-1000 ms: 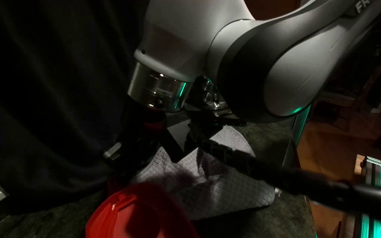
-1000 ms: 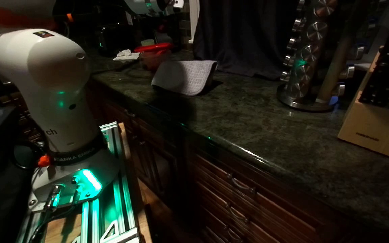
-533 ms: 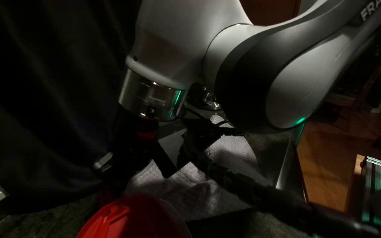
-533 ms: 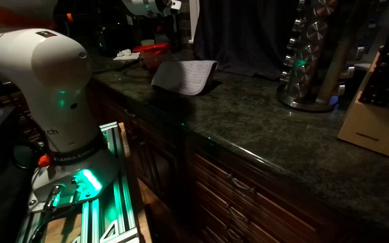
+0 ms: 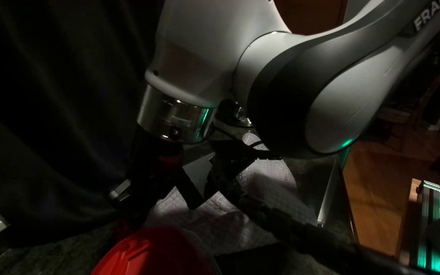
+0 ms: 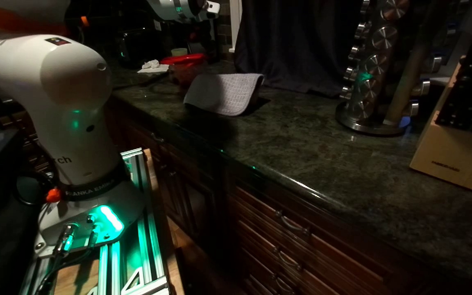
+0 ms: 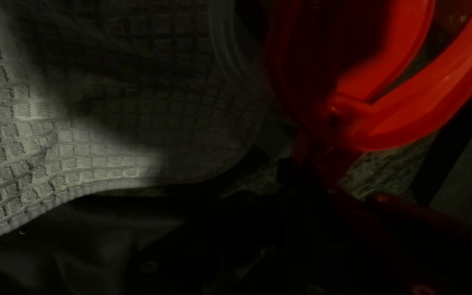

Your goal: Place the red lid on the lunch box

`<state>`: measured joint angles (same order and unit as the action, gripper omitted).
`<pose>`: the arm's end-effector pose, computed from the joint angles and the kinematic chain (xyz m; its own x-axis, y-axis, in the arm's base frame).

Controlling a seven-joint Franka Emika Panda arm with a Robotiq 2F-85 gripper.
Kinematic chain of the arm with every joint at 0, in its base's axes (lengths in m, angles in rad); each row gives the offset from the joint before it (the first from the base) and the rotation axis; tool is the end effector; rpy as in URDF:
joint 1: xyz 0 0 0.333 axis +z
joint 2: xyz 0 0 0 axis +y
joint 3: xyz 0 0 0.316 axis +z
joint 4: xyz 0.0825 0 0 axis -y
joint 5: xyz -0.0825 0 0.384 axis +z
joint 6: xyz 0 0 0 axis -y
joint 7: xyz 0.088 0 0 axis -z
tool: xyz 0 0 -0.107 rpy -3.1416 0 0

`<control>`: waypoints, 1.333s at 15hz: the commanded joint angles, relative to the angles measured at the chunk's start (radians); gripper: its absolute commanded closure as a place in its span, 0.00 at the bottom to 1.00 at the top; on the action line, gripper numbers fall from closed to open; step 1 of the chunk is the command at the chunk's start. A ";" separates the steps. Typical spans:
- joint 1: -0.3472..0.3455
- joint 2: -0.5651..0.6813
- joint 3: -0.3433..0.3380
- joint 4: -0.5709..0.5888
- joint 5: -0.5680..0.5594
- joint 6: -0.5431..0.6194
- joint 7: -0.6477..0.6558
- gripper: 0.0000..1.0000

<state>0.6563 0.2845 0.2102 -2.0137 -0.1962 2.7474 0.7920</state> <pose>0.4103 0.4841 0.3649 0.9167 0.1520 0.3694 0.2550 -0.9346 -0.2481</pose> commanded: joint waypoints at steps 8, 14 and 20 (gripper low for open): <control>0.010 -0.030 -0.008 -0.021 -0.025 -0.002 -0.012 0.61; -0.015 -0.097 0.030 -0.021 0.011 -0.042 -0.133 0.15; -0.103 -0.230 0.122 -0.080 0.180 -0.169 -0.496 0.00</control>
<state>0.6149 0.1436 0.2793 -2.0219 -0.1157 2.6168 0.4894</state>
